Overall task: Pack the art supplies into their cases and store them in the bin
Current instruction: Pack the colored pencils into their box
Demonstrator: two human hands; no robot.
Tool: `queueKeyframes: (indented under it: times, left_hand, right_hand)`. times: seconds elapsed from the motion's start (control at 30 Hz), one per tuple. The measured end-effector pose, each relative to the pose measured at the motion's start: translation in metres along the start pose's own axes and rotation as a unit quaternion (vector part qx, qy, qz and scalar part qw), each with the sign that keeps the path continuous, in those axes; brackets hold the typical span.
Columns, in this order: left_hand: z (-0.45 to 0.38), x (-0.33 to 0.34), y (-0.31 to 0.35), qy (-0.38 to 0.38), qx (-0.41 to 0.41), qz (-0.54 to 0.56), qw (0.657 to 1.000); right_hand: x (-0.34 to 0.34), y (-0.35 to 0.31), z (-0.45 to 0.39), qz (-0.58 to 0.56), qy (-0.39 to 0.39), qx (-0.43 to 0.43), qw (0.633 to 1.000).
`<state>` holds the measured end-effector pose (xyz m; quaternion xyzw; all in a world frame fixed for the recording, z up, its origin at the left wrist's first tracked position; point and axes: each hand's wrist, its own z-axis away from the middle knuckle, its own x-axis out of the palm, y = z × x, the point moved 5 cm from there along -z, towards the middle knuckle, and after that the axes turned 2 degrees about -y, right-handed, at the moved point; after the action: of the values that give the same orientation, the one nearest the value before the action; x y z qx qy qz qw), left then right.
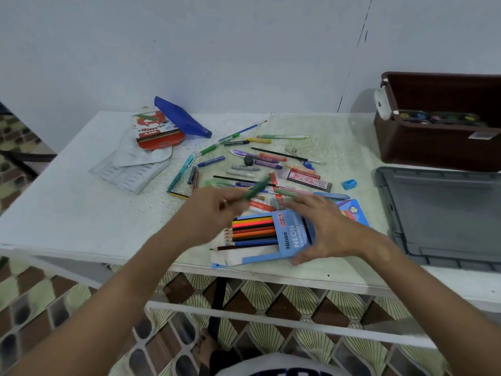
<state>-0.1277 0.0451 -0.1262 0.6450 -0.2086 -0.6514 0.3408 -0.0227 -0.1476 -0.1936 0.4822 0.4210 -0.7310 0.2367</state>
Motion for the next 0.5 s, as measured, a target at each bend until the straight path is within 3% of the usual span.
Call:
queueKeyframes:
  times: [0.07, 0.2, 0.37, 0.5]
  left_hand:
    - [0.014, 0.013, -0.007, -0.105, 0.05, -0.171, 0.978]
    - [0.03, 0.026, -0.03, -0.154, 0.061, -0.225, 0.96]
    - [0.032, 0.028, -0.05, -0.132, 0.016, -0.267, 0.955]
    - [0.031, 0.017, -0.05, -0.088, -0.009, -0.205, 0.975]
  right_hand:
    - [0.001, 0.006, -0.001, 0.016, -0.014, -0.004, 1.0]
    - [0.004, 0.009, -0.005, -0.029, 0.009, -0.015, 0.999]
    - [0.009, 0.011, -0.007, -0.095, 0.04, -0.017, 0.995]
    - [0.013, 0.015, -0.007, -0.109, 0.051, -0.013, 0.993]
